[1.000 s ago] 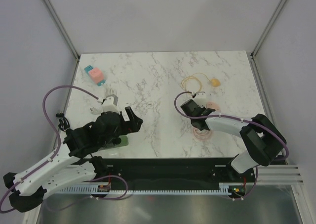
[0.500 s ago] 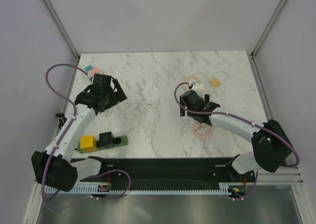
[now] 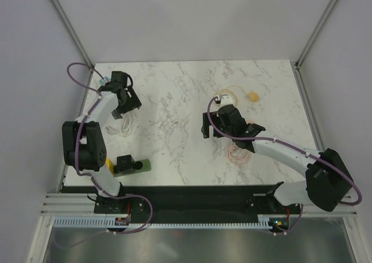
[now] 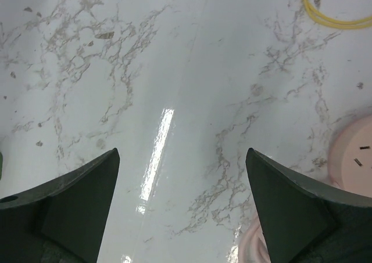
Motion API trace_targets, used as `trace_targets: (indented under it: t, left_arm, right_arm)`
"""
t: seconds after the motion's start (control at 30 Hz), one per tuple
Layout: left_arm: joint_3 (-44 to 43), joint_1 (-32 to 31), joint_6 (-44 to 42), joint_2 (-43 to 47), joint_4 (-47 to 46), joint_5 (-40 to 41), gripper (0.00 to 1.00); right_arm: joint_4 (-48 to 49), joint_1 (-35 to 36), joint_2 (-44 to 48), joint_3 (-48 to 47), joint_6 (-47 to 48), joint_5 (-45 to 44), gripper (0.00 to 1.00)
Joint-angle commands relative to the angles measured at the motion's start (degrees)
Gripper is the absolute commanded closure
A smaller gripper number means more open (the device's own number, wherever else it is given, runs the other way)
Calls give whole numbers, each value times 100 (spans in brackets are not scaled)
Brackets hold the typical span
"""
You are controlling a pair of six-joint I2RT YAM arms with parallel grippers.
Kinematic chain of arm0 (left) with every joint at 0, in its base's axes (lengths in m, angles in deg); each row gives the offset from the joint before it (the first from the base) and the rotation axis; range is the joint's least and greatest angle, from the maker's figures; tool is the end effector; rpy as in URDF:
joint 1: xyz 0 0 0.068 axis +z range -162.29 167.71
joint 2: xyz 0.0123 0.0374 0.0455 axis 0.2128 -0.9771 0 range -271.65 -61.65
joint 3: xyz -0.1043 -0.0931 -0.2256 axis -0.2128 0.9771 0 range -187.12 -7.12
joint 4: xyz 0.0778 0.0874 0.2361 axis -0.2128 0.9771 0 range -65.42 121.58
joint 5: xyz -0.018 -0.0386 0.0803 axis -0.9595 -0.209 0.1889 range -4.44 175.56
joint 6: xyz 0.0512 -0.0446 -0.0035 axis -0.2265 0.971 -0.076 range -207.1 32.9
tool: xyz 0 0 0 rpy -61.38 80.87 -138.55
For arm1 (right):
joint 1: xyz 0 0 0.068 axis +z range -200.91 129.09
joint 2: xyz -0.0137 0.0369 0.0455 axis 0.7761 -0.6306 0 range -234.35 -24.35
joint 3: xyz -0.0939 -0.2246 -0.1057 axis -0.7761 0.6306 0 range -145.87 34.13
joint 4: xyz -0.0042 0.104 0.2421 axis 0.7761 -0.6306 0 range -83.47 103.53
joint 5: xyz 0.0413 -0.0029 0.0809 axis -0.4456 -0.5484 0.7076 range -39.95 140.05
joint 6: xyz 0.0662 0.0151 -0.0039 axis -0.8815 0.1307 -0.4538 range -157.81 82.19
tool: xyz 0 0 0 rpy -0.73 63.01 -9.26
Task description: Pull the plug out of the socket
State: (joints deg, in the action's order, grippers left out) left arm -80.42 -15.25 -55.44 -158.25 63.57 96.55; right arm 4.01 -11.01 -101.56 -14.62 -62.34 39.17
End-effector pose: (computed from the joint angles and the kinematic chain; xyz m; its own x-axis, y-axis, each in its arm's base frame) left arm 0.3596 -0.0081 0.2125 -0.7327 -0.4781 -0.4844 -0.4963 0.8623 -0.1004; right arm 0.2442 0.1908 0.2198 -0.6436 -0.0066 -0.7654 -0.2731 0.9361 0.2217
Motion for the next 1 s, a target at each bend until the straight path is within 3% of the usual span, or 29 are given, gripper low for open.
trace_targets:
  t: [0.0, 0.23, 0.43, 0.63, 0.83, 0.9, 0.97]
  left_arm:
    - [-597, 6, -415, -377, -260, 18, 13]
    - [-589, 6, -397, -807, -260, 502, 18]
    - [-519, -73, -406, -1063, -321, 448, 30]
    - [-493, -222, -345, -1177, -339, 186, 54]
    - [-334, -670, -274, -1072, -400, -8, 74]
    - [-291, -767, -266, -1028, -444, -201, 91]
    - [-229, -872, -222, -967, -488, -307, 96]
  right_arm:
    - [565, 18, 162, 138, 142, 595, 2]
    - [908, 18, 558, 121, 168, 744, 2]
    - [803, 18, -100, -740, -34, 1078, 2]
    - [1117, 27, -1076, -1444, -402, 1482, 3]
    - [2111, 114, -1472, -839, -623, 1782, 2]
    - [2199, 132, -1630, -706, -579, 1799, 3]
    - [2209, 132, -1657, -671, -526, 1808, 3]
